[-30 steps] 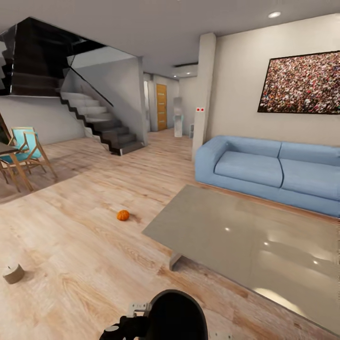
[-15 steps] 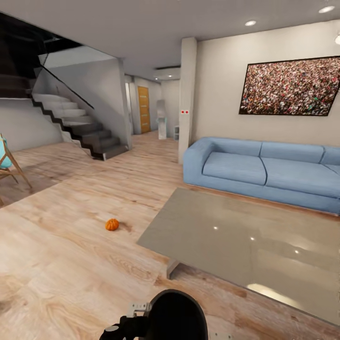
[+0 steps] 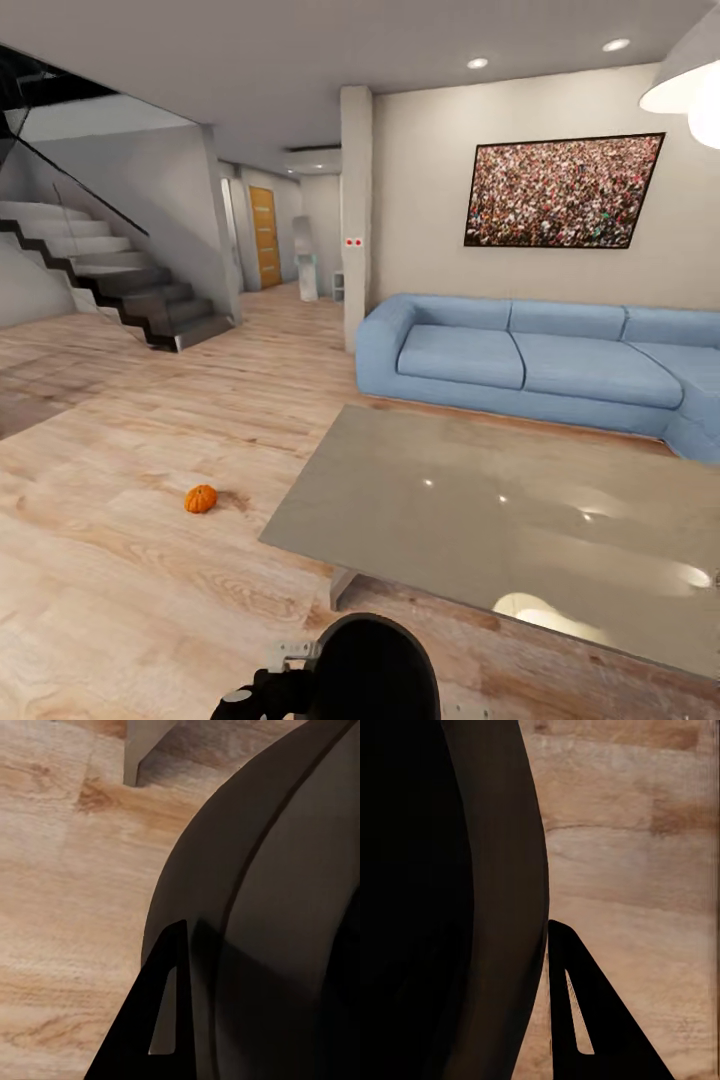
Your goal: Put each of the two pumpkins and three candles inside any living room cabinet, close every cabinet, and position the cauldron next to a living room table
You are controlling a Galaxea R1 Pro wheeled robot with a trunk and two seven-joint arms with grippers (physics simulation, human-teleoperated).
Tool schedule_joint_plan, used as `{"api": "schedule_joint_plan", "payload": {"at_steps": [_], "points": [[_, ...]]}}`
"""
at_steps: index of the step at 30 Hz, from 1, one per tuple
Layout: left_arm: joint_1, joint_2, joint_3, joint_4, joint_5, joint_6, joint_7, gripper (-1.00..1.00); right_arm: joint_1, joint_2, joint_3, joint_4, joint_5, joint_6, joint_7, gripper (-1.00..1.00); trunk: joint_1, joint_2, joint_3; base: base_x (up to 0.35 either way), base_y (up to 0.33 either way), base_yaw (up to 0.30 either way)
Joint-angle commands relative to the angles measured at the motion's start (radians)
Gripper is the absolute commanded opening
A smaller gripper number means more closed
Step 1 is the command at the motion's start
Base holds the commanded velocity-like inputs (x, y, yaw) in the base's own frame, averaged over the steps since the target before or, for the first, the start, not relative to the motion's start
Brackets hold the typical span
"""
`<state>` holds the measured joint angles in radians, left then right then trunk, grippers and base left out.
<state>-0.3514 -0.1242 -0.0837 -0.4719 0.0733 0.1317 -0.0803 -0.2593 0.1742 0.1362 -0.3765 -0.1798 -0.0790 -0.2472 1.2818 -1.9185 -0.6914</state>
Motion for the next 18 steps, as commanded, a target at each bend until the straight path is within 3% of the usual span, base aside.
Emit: {"api": "schedule_joint_plan", "payload": {"at_steps": [1,9,18], "points": [[0.000,0.008,0.009,-0.002,0.000,0.007,-0.001,-1.00,-0.001,-0.001,0.002,-0.013,0.000,-0.010,0.005,-1.00,0.000,0.000,0.000,0.106,0.054,-0.237],[0.000,0.008,0.009,-0.002,0.000,0.006,-0.001,-1.00,-0.001,-0.001,0.002,-0.014,0.000,-0.010,0.005,-1.00,0.000,0.000,0.007,0.114,0.078,-0.221],[0.000,0.008,0.009,-0.002,0.000,0.006,-0.001,-1.00,-0.001,-0.001,0.002,-0.014,0.000,-0.010,0.005,-1.00,0.000,0.000,0.008,0.012,0.005,-0.024]]}}
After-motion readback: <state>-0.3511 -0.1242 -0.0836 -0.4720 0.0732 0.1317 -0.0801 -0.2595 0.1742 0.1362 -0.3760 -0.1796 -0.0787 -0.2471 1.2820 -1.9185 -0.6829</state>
